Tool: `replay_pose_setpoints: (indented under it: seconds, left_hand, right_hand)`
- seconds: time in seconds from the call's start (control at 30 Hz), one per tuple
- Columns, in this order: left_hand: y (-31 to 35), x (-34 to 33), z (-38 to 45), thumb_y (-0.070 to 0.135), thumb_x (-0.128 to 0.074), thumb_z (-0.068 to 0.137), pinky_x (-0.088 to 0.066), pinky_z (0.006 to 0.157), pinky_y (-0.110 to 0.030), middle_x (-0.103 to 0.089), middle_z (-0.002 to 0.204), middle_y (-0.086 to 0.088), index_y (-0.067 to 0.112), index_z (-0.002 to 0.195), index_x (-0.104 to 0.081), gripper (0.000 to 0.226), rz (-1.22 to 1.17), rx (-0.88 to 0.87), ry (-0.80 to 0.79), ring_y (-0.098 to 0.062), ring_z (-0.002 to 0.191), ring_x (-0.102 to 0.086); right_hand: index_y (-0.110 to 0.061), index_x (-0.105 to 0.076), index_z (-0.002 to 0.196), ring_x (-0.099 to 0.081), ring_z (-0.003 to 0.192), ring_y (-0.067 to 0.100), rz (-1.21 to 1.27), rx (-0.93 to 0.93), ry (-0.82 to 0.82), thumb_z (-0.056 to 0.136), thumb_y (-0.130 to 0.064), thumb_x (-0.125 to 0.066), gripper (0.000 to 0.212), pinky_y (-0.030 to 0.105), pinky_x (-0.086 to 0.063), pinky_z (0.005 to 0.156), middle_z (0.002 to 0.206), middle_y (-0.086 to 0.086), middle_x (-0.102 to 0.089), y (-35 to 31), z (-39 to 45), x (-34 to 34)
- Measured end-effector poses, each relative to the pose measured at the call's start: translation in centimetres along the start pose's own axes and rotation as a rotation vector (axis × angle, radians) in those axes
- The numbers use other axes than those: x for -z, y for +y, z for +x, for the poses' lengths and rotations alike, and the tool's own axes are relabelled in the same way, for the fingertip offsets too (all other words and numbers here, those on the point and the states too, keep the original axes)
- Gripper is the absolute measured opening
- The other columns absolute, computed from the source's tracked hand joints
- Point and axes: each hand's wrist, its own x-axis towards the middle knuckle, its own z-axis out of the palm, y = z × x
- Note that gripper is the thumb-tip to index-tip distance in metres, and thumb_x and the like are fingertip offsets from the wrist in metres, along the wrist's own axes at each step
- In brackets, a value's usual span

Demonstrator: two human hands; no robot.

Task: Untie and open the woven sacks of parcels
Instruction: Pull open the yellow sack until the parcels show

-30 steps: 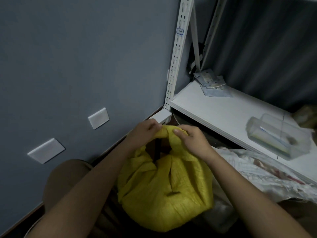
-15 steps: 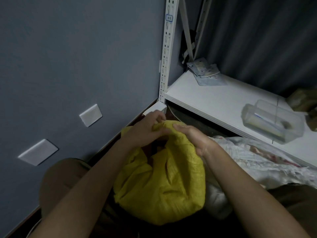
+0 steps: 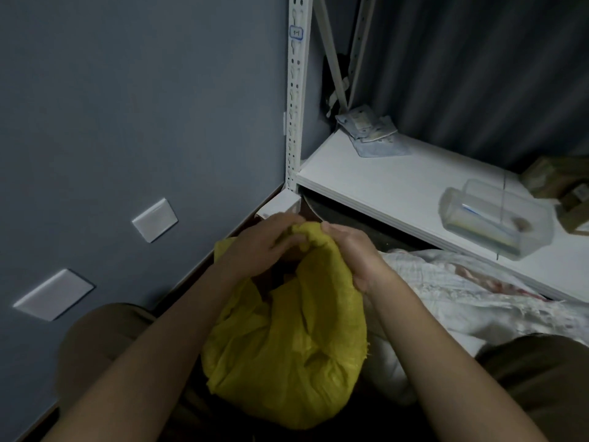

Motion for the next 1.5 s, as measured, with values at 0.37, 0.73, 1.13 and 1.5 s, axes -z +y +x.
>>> replay_pose_setpoints:
  seconds: [0.37,0.73,1.13,1.5]
  left_hand:
    - [0.4,1.5,1.9,0.065,-0.05,0.08,-0.045,0.076,-0.029,-0.06,0.102,0.013,0.049,0.121,-0.047,0.044,0.029,0.087,-0.038,-0.009,0.092,-0.056]
    - [1.3,2.9,5.3,0.03,-0.053,0.096,-0.038,0.062,-0.016,-0.052,0.069,0.012,0.028,0.073,-0.054,0.023,-0.095,0.178,0.172,-0.005,0.068,-0.05]
    - [7.5,3.4,1.0,0.041,-0.046,0.095,-0.038,0.085,-0.024,-0.052,0.103,0.01,0.024,0.107,-0.056,0.023,-0.062,0.202,0.583,-0.013,0.102,-0.046]
    - [7.1,1.9,2.3,0.003,-0.046,0.091,-0.051,0.079,-0.023,-0.049,0.138,-0.007,0.019,0.149,-0.027,0.063,-0.315,0.476,0.337,-0.013,0.102,-0.056]
  right_hand:
    - [-0.005,-0.069,0.098,-0.06,0.085,0.029,0.288,-0.067,-0.034,0.087,-0.008,-0.059,0.015,0.04,-0.048,0.084,0.091,0.018,-0.065,1.7,0.2,0.3]
    - [-0.021,-0.052,0.116,-0.058,0.088,0.011,-0.568,0.374,0.239,0.088,-0.028,-0.066,0.032,0.018,-0.045,0.066,0.095,-0.01,-0.058,2.4,-1.3,0.1]
    - [-0.013,-0.057,0.127,-0.065,0.098,0.026,0.208,0.139,-0.007,0.089,0.001,-0.05,0.041,0.035,-0.054,0.08,0.117,0.016,-0.065,-3.9,0.0,-1.0]
    - [-0.027,-0.056,0.116,-0.054,0.086,-0.002,-0.561,0.634,0.287,0.089,-0.024,-0.065,0.029,0.011,-0.042,0.075,0.108,-0.008,-0.053,-2.2,0.8,-1.7]
